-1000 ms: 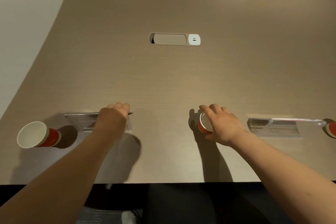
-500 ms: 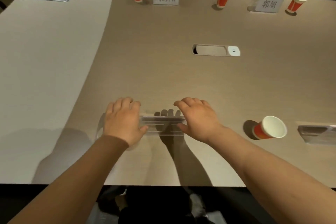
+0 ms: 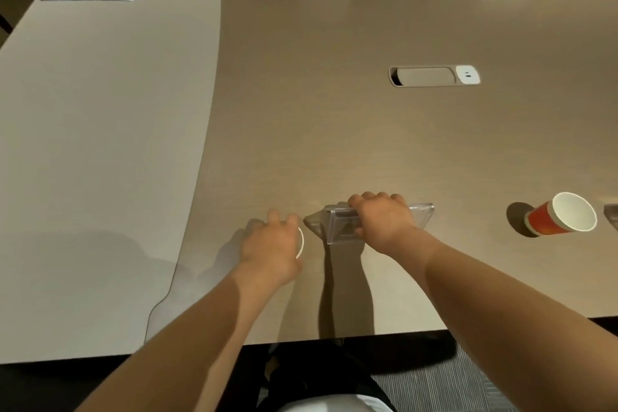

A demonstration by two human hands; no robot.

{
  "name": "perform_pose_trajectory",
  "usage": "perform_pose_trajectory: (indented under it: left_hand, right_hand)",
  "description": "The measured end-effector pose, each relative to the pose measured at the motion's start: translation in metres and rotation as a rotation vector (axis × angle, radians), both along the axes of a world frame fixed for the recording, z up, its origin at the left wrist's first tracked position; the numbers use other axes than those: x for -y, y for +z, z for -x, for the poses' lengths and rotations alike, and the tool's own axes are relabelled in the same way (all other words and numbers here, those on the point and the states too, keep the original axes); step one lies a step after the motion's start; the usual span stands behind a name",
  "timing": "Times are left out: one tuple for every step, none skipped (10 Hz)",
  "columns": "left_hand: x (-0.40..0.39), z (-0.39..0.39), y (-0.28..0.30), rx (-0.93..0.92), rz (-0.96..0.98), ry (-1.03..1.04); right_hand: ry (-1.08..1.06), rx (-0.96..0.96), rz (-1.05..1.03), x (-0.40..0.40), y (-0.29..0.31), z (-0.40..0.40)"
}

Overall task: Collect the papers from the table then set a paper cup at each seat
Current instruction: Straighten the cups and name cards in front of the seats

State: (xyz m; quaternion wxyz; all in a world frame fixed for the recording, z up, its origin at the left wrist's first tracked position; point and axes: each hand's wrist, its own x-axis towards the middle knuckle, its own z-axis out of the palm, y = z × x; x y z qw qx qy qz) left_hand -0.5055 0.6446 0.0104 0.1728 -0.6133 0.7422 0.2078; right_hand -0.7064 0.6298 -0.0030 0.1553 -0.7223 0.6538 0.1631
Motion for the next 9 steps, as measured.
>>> perform_pose_trajectory:
  left_hand:
    - [0.023, -0.01, -0.004, -0.031, 0.074, -0.042]
    - [0.043, -0.021, -0.007, -0.07, 0.073, -0.066]
    - [0.047, -0.026, -0.011, -0.135, 0.058, 0.016]
    - [0.043, -0.028, -0.016, -0.092, 0.071, 0.005]
    - [0.041, -0.029, -0.019, -0.086, 0.08, -0.019]
    - [0.042, -0.03, -0.02, -0.106, 0.073, -0.014]
    - [0.041, -0.031, -0.019, -0.094, 0.058, -0.039]
    - [0.035, -0.031, -0.017, -0.052, 0.058, -0.05]
    - [0.03, -0.031, -0.007, -0.082, 0.162, -0.056]
  right_hand:
    - [0.016, 0.01, 0.01, 0.003, -0.003, 0.002]
    - [0.021, 0.012, 0.034, 0.003, -0.008, 0.002]
    - [0.041, 0.0, 0.062, 0.002, -0.01, 0.003]
    - [0.055, 0.009, 0.066, 0.002, -0.011, 0.003]
    - [0.071, 0.002, 0.059, 0.002, -0.009, 0.003]
    - [0.071, -0.012, 0.054, -0.001, -0.009, 0.002]
    - [0.073, -0.011, 0.054, 0.0, -0.006, 0.002]
    - [0.07, 0.019, 0.014, 0.0, -0.004, 0.003]
    - [0.055, 0.046, -0.026, 0.004, 0.001, 0.002]
